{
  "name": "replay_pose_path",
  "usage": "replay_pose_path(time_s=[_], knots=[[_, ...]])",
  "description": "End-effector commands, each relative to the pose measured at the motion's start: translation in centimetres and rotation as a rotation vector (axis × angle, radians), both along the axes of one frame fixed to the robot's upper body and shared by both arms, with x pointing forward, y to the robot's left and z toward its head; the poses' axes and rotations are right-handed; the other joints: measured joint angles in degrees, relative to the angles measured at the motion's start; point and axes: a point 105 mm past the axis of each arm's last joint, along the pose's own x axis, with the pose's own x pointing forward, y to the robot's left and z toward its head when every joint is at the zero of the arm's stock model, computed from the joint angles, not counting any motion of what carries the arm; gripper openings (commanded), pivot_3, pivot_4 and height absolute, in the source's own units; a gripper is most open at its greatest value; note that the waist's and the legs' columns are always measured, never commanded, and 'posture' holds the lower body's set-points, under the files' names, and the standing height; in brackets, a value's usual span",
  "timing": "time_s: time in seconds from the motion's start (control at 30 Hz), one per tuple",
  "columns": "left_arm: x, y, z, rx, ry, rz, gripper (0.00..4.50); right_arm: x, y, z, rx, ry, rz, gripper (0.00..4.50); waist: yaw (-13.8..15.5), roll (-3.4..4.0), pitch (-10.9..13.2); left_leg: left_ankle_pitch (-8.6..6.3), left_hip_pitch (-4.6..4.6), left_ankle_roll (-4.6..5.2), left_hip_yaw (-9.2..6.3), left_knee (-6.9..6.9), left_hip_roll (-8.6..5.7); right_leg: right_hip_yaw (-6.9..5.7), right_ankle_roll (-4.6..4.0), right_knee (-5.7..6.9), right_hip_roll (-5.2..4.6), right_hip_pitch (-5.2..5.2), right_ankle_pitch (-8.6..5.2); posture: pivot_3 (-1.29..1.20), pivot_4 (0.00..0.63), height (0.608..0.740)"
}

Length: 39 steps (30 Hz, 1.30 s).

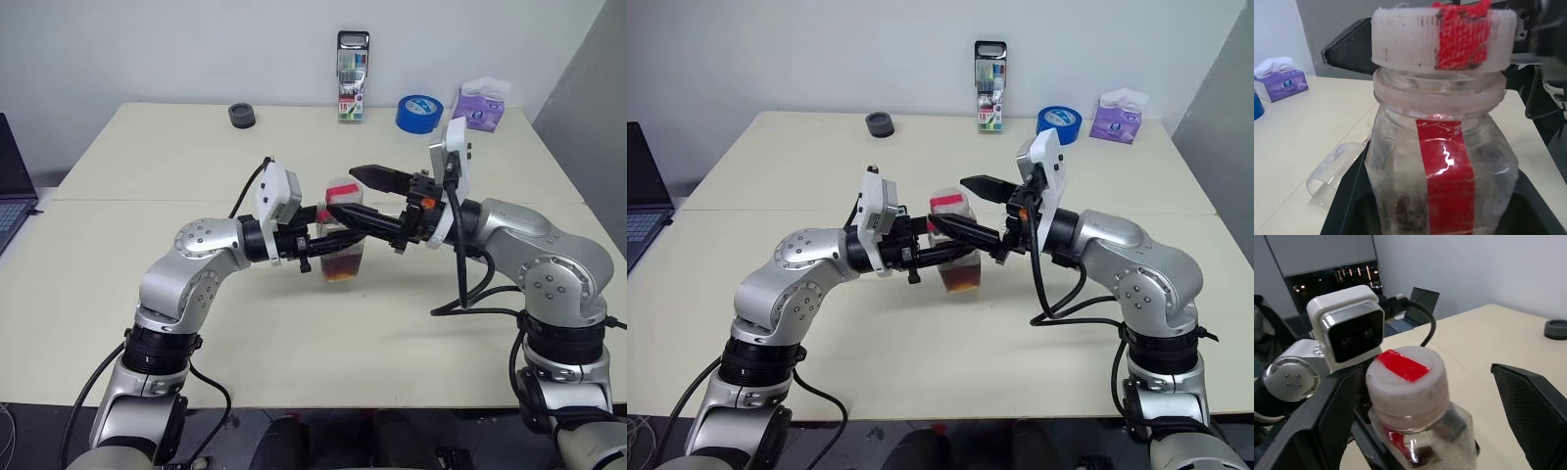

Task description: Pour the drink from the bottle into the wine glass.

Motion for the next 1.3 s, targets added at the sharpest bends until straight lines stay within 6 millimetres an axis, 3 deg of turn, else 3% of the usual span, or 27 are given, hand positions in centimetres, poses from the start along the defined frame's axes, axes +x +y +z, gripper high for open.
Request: replay_pose_path(time_s=[0.03, 0.17, 0.23, 0.3, 0.43, 0.47, 0.57, 0.73, 0.8, 0.87, 1.07, 1.2, 1.3], knots=[[-0.3, 0.0, 1.5, -0.02, -0.065, -0.014, 1.78, -1.3, 0.6, 1.6, 0.04, -0.044, 0.065, 4.47, 0.0, 0.0, 0.0, 0.0, 0.0, 0.0, 0.0, 0.0, 0.0, 0.0, 0.0, 0.0, 0.0, 0.0, 0.0, 0.0, 0.15, 0.74], [-0.3, -0.1, 1.5, -0.02, -0.066, -0.015, 1.78, -1.4, 1.3, 1.6, 0.066, -0.029, 0.08, 4.47, 0.0, 0.0, 0.0, 0.0, 0.0, 0.0, 0.0, 0.0, 0.0, 0.0, 0.0, 0.0, 0.0, 0.0, 0.0, 0.0, 0.15, 0.74], [-0.4, -0.1, 1.5, -0.018, -0.067, -0.014, 1.78, -1.2, 1.4, 1.7, 0.081, -0.025, 0.077, 4.11, 0.01, 0.0, 0.0, 0.0, 0.0, 0.0, 0.0, 0.0, 0.0, 0.0, 0.0, 0.0, 0.0, 0.0, 0.0, 0.0, 0.15, 0.74], [-0.4, 0.0, 1.5, -0.018, -0.066, -0.014, 1.78, -1.2, 1.5, 1.7, 0.081, -0.025, 0.076, 3.58, 0.01, 0.0, 0.0, 0.0, 0.0, 0.0, 0.0, 0.0, 0.0, 0.0, 0.0, 0.0, 0.0, 0.0, 0.0, 0.0, 0.15, 0.74], [-0.4, 0.0, 1.5, -0.016, -0.065, -0.012, 1.78, -0.9, 1.5, 1.6, 0.081, -0.03, 0.064, 2.07, 0.01, 0.0, 0.0, 0.0, 0.0, 0.0, 0.0, 0.0, 0.0, 0.0, 0.0, 0.0, 0.0, 0.0, 0.0, 0.0, 0.15, 0.74], [-0.4, 0.0, 1.5, -0.015, -0.064, -0.012, 1.78, -0.9, 1.5, 1.6, 0.083, -0.032, 0.06, 1.91, 0.01, 0.0, 0.0, 0.0, 0.0, 0.0, 0.0, 0.0, 0.0, 0.0, 0.0, 0.0, 0.0, 0.0, 0.0, 0.0, 0.15, 0.74], [-0.4, 0.1, 1.4, -0.014, -0.061, -0.01, 1.78, -0.5, 1.4, 2.0, 0.085, -0.068, 0.031, 1.91, -0.01, 0.0, 0.0, 0.0, 0.0, 0.0, 0.0, 0.0, 0.0, 0.0, 0.0, 0.0, 0.0, 0.0, 0.0, 0.0, 0.15, 0.74], [-0.6, 0.1, 1.2, -0.013, -0.056, -0.01, 1.78, 0.2, 0.6, 4.0, 0.045, -0.27, -0.044, 1.91, -0.01, 0.0, 0.0, 0.0, 0.0, 0.0, 0.0, 0.0, 0.0, 0.0, 0.0, 0.0, 0.0, 0.0, 0.0, 0.0, 0.15, 0.74], [-0.6, 0.0, 1.2, -0.014, -0.054, -0.012, 1.78, 0.6, 0.1, 5.0, 0.06, -0.266, -0.051, 1.91, -0.01, 0.0, 0.0, 0.0, 0.0, 0.0, 0.0, 0.0, -0.01, -0.01, 0.0, -0.01, 0.0, 0.0, 0.0, 0.0, 0.15, 0.74], [-0.6, 0.0, 1.1, -0.015, -0.054, -0.013, 1.78, 1.1, -0.4, 5.6, 0.138, -0.133, -0.042, 1.91, -0.04, 0.0, 0.0, 0.0, 0.01, 0.0, 0.0, 0.01, 0.0, 0.0, 0.0, 0.0, 0.0, 0.0, 0.0, 0.0, 0.15, 0.74], [-0.6, -0.2, 1.1, -0.017, -0.056, -0.021, 1.78, 0.7, -1.5, 4.9, 0.236, 0.14, 0.036, 1.91, 0.09, -0.01, -0.01, 0.01, -0.04, -0.01, 0.0, 0.0, 0.01, -0.02, 0.0, -0.07, -0.03, 0.02, 0.0, 0.0, 0.15, 0.74], [-0.6, -0.3, 1.1, -0.017, -0.057, -0.022, 1.78, 1.3, -2.5, 4.9, 0.23, 0.125, -0.045, 1.91, 0.03, 0.0, 0.0, 0.0, -0.03, 0.0, 0.01, -0.03, 0.01, -0.01, 0.0, -0.05, -0.02, 0.01, 0.0, 0.0, 0.15, 0.74], [-0.7, -0.2, 1.1, -0.017, -0.058, -0.021, 1.78, 2.2, -3.9, 3.4, 0.135, 0.032, -0.198, 1.91, 0.07, -0.01, -0.01, -0.03, -0.03, 0.07, 0.01, -0.02, 0.01, -0.01, 0.0, -0.05, -0.01, 0.01, 0.0, 0.0, 0.15, 0.74]])
